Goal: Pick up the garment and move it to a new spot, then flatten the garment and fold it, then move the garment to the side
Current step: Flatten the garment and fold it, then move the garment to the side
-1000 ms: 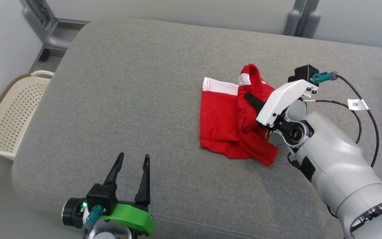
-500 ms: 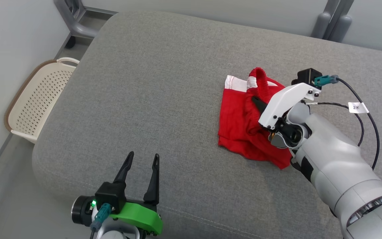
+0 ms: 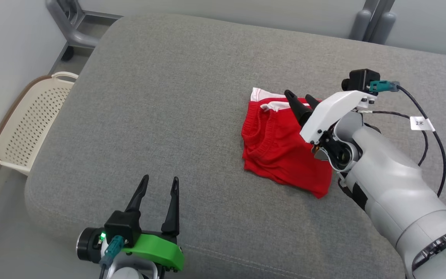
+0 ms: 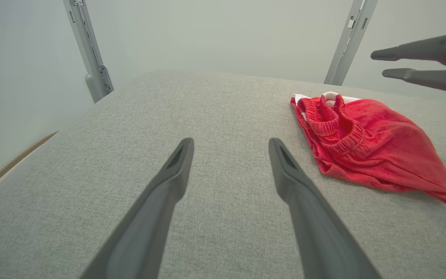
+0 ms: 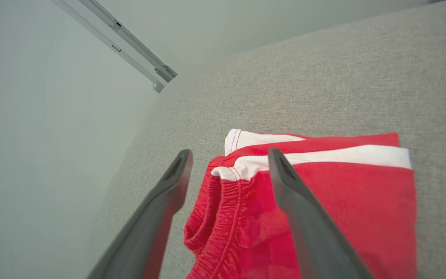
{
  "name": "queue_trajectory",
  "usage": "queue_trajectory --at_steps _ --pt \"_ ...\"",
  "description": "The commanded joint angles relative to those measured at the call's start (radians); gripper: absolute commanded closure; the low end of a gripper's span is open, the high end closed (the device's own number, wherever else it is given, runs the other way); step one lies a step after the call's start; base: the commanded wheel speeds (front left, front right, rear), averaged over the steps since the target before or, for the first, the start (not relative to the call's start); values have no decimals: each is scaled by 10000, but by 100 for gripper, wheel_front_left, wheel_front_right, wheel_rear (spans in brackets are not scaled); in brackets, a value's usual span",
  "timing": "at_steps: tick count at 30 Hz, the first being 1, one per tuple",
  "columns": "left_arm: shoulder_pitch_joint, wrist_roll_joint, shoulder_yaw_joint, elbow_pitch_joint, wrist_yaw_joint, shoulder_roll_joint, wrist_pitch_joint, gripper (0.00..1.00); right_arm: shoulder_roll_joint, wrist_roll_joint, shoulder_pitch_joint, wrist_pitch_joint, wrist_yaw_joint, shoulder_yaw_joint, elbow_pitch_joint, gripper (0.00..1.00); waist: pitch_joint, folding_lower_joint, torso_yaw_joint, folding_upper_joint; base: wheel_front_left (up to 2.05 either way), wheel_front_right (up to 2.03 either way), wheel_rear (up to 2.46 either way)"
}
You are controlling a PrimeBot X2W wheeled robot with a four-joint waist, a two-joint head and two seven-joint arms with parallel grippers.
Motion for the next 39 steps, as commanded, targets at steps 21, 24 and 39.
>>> queue_trajectory --at_steps 21,24,39 --pt "184 677 959 -440 31 13 5 0 -1558 -543 1345 -1297 -1 1340 -480 0 20 0 -614 0 0 0 0" --pt "148 690 981 -470 33 12 5 0 -1410 -406 1371 -1215 -1 1326 -259 0 100 0 -571 0 0 0 0" --pt "-17 528 891 -434 75 12 5 0 -915 279 1325 -584 -1 1308 567 0 300 0 -244 0 0 0 0"
